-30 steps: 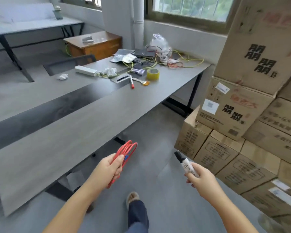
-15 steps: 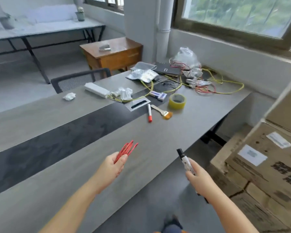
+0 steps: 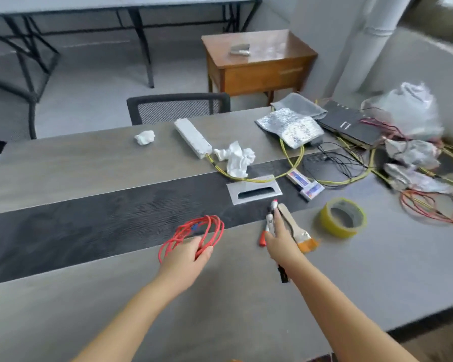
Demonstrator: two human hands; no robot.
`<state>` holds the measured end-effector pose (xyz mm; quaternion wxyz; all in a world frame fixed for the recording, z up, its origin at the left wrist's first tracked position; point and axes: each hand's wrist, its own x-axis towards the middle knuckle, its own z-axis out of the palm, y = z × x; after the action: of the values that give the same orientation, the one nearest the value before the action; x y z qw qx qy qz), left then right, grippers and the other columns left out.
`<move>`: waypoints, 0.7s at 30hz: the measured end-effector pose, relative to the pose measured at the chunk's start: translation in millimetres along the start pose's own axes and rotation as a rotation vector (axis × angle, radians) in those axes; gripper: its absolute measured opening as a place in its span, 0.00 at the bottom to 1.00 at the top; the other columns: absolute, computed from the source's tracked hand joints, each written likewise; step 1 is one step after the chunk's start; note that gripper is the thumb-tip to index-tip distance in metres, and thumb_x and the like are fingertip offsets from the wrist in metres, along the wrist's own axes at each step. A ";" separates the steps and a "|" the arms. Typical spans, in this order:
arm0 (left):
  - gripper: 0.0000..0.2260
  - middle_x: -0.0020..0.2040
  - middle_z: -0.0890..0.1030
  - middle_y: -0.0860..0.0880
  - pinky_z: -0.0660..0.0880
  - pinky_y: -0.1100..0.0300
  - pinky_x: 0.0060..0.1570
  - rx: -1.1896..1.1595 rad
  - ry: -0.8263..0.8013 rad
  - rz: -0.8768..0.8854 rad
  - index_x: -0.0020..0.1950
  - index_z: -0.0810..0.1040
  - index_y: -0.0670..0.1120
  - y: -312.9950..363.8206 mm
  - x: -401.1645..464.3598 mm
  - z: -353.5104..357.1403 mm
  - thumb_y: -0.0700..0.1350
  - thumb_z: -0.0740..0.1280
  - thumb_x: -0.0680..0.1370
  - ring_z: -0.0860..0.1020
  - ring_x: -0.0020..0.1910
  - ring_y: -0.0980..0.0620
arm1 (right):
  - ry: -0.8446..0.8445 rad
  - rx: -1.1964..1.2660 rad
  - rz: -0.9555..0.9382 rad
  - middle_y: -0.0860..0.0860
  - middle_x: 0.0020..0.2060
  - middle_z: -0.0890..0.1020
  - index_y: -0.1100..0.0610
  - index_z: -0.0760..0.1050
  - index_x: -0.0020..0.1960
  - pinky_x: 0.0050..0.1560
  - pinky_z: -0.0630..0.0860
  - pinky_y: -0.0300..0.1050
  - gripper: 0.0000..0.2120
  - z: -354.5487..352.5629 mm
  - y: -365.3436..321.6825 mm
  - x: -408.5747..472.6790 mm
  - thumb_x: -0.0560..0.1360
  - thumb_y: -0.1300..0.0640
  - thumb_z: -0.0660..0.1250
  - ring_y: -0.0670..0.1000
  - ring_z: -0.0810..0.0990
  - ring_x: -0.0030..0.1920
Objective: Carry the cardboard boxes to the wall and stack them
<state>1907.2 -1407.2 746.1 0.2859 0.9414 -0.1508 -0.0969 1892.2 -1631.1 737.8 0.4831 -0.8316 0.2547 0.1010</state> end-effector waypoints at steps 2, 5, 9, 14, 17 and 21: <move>0.16 0.32 0.69 0.54 0.59 0.57 0.34 0.096 -0.015 -0.035 0.35 0.60 0.51 4.1 15.0 7.6 0.52 0.60 0.80 0.70 0.33 0.56 | -0.018 -0.096 -0.054 0.53 0.78 0.49 0.47 0.44 0.78 0.48 0.73 0.44 0.33 10.2 -8.0 29.7 0.78 0.64 0.52 0.58 0.75 0.52; 0.12 0.44 0.80 0.47 0.66 0.51 0.42 0.201 -0.089 -0.076 0.42 0.64 0.49 4.9 33.5 19.2 0.54 0.57 0.81 0.78 0.48 0.43 | 0.023 -0.212 -0.019 0.60 0.76 0.43 0.47 0.50 0.78 0.49 0.70 0.44 0.32 28.8 -14.7 59.9 0.78 0.64 0.53 0.60 0.69 0.67; 0.14 0.55 0.81 0.47 0.68 0.53 0.51 0.418 -0.181 -0.038 0.54 0.70 0.47 -4.0 55.3 40.0 0.55 0.54 0.81 0.77 0.56 0.44 | 0.104 -0.464 0.023 0.59 0.66 0.63 0.50 0.51 0.78 0.54 0.71 0.49 0.31 44.9 -15.6 74.7 0.78 0.64 0.55 0.59 0.49 0.76; 0.13 0.59 0.77 0.49 0.65 0.54 0.57 0.469 -0.247 0.018 0.59 0.70 0.46 -7.3 61.4 61.4 0.52 0.55 0.82 0.73 0.61 0.46 | 0.157 -0.709 -0.093 0.60 0.60 0.74 0.55 0.63 0.71 0.60 0.64 0.60 0.25 46.6 12.5 79.7 0.74 0.58 0.60 0.63 0.68 0.68; 0.12 0.49 0.79 0.48 0.72 0.54 0.48 0.454 -0.248 0.088 0.50 0.76 0.46 -6.9 55.3 72.5 0.52 0.70 0.73 0.78 0.51 0.46 | 0.122 -0.734 -0.031 0.60 0.72 0.67 0.55 0.64 0.74 0.66 0.54 0.70 0.29 41.5 38.7 78.6 0.75 0.47 0.47 0.60 0.57 0.75; 0.21 0.37 0.76 0.52 0.75 0.59 0.33 0.495 -0.197 0.160 0.39 0.77 0.50 -11.2 50.6 88.4 0.57 0.80 0.54 0.78 0.36 0.50 | 0.059 -0.724 -0.017 0.53 0.78 0.42 0.53 0.46 0.79 0.71 0.42 0.67 0.33 26.3 49.0 74.5 0.76 0.42 0.35 0.53 0.38 0.77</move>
<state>1933.3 -1460.5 662.6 0.0377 0.9537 -0.2710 -0.1251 1932.0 -1652.6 656.6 0.1506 -0.9533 0.2094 0.1568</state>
